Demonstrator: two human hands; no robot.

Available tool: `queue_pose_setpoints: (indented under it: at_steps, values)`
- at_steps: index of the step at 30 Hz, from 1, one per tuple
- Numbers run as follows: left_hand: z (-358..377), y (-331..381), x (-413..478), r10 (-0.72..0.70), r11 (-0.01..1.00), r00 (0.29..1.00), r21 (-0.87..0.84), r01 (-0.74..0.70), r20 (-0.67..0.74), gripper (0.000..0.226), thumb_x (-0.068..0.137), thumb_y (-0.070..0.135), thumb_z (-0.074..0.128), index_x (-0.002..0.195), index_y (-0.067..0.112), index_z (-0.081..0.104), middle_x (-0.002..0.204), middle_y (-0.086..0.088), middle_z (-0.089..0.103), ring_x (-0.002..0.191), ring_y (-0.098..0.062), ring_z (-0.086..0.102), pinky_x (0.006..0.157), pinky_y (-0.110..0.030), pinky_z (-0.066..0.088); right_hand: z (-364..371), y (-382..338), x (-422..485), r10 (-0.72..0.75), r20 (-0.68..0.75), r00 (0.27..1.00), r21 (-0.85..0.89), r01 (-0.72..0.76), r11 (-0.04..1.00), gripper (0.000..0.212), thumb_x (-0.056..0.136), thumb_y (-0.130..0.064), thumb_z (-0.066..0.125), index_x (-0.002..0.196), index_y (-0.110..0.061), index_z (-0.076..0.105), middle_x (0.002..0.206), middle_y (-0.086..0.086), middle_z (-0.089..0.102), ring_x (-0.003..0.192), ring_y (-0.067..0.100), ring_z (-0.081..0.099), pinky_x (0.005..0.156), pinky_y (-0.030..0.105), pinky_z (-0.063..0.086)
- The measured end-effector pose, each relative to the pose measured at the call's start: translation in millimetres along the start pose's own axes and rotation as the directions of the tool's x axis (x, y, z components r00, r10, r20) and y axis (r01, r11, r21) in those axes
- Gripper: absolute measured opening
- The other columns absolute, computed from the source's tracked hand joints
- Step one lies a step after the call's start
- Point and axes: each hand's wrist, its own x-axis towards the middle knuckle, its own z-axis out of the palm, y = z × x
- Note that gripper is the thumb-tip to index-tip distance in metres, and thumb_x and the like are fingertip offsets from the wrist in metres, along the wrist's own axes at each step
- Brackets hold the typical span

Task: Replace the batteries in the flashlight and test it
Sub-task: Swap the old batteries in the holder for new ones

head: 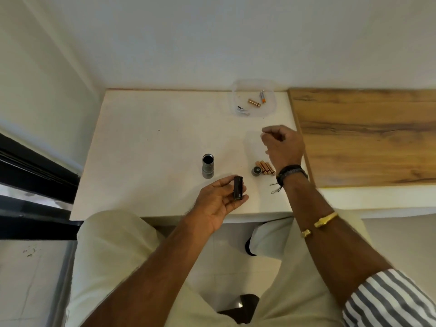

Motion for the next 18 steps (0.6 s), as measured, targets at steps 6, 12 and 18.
queue_pose_setpoints:
  at_steps: [6, 12, 18]
  values:
    - [-1, 1, 2, 0.012, 0.998, 1.000, 0.065, -0.011, -0.023, 0.021, 0.096, 0.005, 0.058, 0.115, -0.001, 0.066, 0.105, -0.024, 0.073, 0.100, -0.035, 0.072, 0.076, -0.041, 0.061, 31, -35, 69, -0.129, 0.020, 0.991, -0.188, 0.131, 0.973, 0.015, 0.078, -0.014, 0.071, 0.088, -0.022, 0.080, 0.082, -0.008, 0.076, 0.081, 0.009, 0.071, 0.080, 0.030, 0.061]
    - [0, 3, 7, 0.012, 1.000, 0.999, 0.009, -0.012, 0.031, 0.025, 0.096, 0.003, 0.057, 0.120, 0.001, 0.064, 0.112, -0.023, 0.071, 0.103, -0.036, 0.071, 0.077, -0.040, 0.061, 52, -51, 125, -0.139, 0.185, 0.973, -0.585, 0.223, 0.780, 0.017, 0.086, -0.019, 0.069, 0.100, -0.022, 0.079, 0.109, 0.003, 0.076, 0.101, 0.025, 0.071, 0.088, 0.036, 0.059]
    - [5, 10, 10, 0.012, 0.996, 0.993, -0.087, -0.001, 0.121, 0.029, 0.096, 0.002, 0.055, 0.122, 0.004, 0.066, 0.114, -0.023, 0.070, 0.107, -0.038, 0.069, 0.082, -0.045, 0.060, 74, -51, 151, -0.123, 0.240, 0.963, -0.837, 0.269, 0.476, 0.032, 0.092, -0.030, 0.069, 0.118, -0.012, 0.068, 0.118, 0.015, 0.070, 0.111, 0.037, 0.066, 0.090, 0.043, 0.057]
